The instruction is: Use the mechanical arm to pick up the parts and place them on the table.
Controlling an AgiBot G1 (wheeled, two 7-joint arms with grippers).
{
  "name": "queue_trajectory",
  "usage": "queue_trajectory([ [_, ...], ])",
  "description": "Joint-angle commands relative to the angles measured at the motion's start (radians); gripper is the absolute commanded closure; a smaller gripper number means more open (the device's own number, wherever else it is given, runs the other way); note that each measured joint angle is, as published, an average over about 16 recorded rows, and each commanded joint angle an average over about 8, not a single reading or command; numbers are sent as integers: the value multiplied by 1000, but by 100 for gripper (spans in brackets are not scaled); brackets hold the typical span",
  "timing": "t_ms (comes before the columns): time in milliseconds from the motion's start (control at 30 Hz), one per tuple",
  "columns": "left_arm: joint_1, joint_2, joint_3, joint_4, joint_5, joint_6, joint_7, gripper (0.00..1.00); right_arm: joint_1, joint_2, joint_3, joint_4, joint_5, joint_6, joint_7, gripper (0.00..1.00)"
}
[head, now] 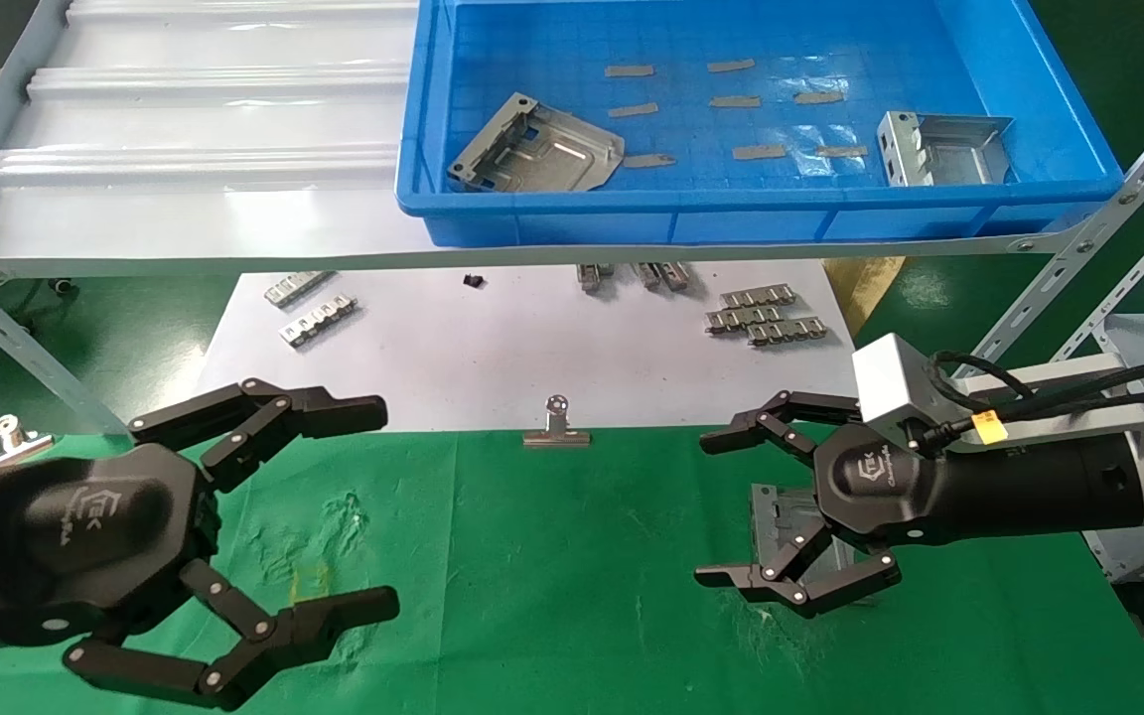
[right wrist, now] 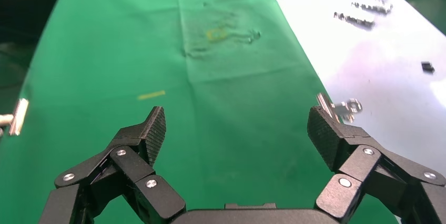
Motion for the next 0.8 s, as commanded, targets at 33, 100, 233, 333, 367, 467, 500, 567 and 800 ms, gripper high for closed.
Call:
queue_trajectory([
  [33, 0, 0, 0, 0, 0, 0, 0, 0, -25, 7, 35, 28, 2, 3, 15, 0],
  [100, 0, 0, 0, 0, 0, 0, 0, 0, -50, 14, 69, 56, 5, 7, 30, 0],
  [233, 0, 0, 0, 0, 0, 0, 0, 0, -101, 29, 140, 113, 9, 14, 60, 0],
  [333, 0, 0, 0, 0, 0, 0, 0, 0, -138, 40, 192, 156, 12, 19, 83, 0],
  [367, 0, 0, 0, 0, 0, 0, 0, 0, -151, 43, 210, 170, 14, 21, 90, 0],
  [467, 0, 0, 0, 0, 0, 0, 0, 0, -189, 54, 262, 212, 17, 26, 113, 0],
  [500, 0, 0, 0, 0, 0, 0, 0, 0, -201, 58, 279, 226, 18, 28, 120, 0],
  [567, 0, 0, 0, 0, 0, 0, 0, 0, -227, 65, 315, 255, 20, 32, 135, 0],
  [800, 0, 0, 0, 0, 0, 0, 0, 0, -315, 90, 437, 354, 28, 44, 188, 0],
])
